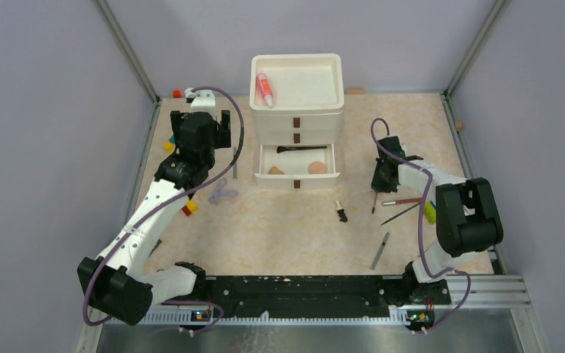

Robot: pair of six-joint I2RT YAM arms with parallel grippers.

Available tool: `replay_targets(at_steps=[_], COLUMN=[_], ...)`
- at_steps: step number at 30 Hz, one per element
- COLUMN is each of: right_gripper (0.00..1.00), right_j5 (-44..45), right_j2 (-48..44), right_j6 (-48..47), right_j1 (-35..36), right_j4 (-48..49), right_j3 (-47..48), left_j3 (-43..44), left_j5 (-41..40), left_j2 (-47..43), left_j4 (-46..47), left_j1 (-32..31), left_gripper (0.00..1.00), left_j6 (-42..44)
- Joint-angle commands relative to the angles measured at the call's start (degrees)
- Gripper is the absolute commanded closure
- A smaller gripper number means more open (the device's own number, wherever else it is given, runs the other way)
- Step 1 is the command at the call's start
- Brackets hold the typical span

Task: Organize the makeup
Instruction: Pick up the makeup brush from the center of the board, then place the makeup brush in the drawer.

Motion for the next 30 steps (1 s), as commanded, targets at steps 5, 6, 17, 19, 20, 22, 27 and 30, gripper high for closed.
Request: replay_targets(at_steps=[5,6,17,19,20,22,27,30], right_gripper=[1.0,1.0,1.0,1.0,1.0,1.0,1.0,1.0], right_j5=[-4.2,-5.0,-9.5,-9.6,-10.8,-13.3,-14.9,-19.8], right_j2=[-1.4,-2.3,-16.6,-17.2,-17.2,-17.0,-13.8,-9.4], right_j6=[-2.3,-2.9,-10.3,-13.8,-16.5,-23.3,-40.7,-49.3], right_j1=[-0.3,-0.3,3.1,6.9,9.2,14.3,23.8,25.8], right_j4=[1.5,1.9,11.6,13.5,14.9,18.6,26.6,25.6], right_j3=[0.4,0.5,2.2,3.9,4.6,5.2,7.5,12.2], left_j3=[1.2,1.2,1.0,1.0,1.0,1.0,0.9,0.8], left_j5=[0.8,0.7,0.8,1.3,1.5,1.6,1.3,1.2], left_j2=[-1.0,-1.0,-1.0,-0.9,-0.8,-0.8,-1.0,-1.0], left_j4=[1.5,1.6,1.9,1.9,1.9,1.9,2.1,2.1], left_j1=[0.2,0.2,0.2,0.2,0.2,0.2,0.2,0.2], left_gripper=[0.01,0.01,0.01,0.01,0.01,0.01,0.01,0.01], left_j6=[0.6,0.6,0.4,0.3,0.4,0.3,0.5,0.5])
